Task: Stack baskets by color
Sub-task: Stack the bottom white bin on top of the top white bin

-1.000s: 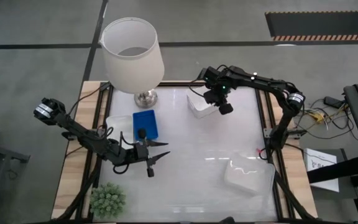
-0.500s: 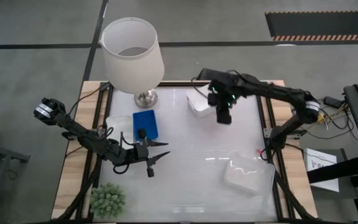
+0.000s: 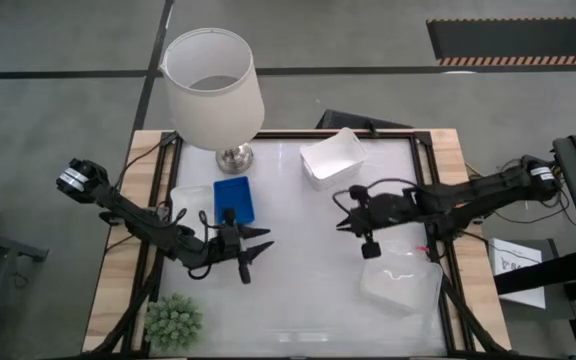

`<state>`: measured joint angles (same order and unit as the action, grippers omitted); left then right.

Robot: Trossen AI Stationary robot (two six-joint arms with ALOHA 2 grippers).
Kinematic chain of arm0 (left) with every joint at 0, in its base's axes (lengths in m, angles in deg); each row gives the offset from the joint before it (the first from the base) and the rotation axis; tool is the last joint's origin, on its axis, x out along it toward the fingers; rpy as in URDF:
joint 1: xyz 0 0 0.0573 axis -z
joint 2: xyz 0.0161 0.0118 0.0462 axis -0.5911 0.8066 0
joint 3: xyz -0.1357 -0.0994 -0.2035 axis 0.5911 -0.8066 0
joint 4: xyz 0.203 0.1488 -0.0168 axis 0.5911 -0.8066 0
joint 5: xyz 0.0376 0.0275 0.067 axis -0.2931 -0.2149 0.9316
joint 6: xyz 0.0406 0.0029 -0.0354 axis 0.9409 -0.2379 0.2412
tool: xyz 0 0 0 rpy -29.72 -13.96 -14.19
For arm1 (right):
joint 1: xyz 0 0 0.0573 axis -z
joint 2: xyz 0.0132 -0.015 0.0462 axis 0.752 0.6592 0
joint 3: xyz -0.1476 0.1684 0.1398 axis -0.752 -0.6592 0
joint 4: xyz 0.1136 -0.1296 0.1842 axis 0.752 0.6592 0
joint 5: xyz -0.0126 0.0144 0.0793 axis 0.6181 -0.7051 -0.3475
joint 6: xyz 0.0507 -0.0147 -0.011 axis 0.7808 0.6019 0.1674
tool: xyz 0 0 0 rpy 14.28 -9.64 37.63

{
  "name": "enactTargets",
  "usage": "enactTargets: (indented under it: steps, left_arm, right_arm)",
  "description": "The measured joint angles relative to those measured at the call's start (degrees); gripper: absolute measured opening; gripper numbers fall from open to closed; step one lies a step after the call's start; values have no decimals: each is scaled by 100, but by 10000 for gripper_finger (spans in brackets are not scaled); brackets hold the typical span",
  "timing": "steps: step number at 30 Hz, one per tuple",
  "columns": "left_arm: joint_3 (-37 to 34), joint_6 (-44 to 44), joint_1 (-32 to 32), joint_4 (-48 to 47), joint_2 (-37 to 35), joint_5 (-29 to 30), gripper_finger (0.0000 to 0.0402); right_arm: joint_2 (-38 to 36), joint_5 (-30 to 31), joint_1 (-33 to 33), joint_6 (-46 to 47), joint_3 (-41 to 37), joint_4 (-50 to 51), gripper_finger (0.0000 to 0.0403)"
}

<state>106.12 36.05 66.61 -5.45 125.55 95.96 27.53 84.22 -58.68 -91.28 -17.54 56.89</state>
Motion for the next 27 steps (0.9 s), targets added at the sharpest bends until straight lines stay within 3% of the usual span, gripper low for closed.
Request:
enactTargets:
  steps: [6, 9, 11, 14, 17, 19, 22, 27]
  left_arm:
    - [104, -1512, 2, -682, 177, 125, 125]
    - [377, -2812, 2, -2003, 168, 125, 125]
    - [695, -4099, 2, -3452, 162, -5, 122]
    - [1282, -6105, 2, -5609, 238, -806, 110]
    - [1777, -7428, 10, -7485, 474, -2021, 94]
    - [2058, -7860, 5, -8456, 582, -2582, 86]
    - [2306, -8148, -61, -9555, 669, -2901, 82]
    - [2410, -8274, -194, -10326, 528, -3168, 82]
  right_arm:
    - [-285, 9, -185, -331, -569, -932, 9]
    - [-361, 15, -183, -440, -658, -997, 9]
    - [-380, 13, -183, -480, -664, -1000, 9]
    - [-419, 4, -185, -450, -664, -1001, 9]
    - [-430, 1, -184, -521, -686, -985, 9]
    - [-422, -2, -183, -631, -697, -960, 9]
    - [-425, -2, -183, -683, -697, -973, 9]
    - [-430, -2, -183, -699, -695, -977, 9]
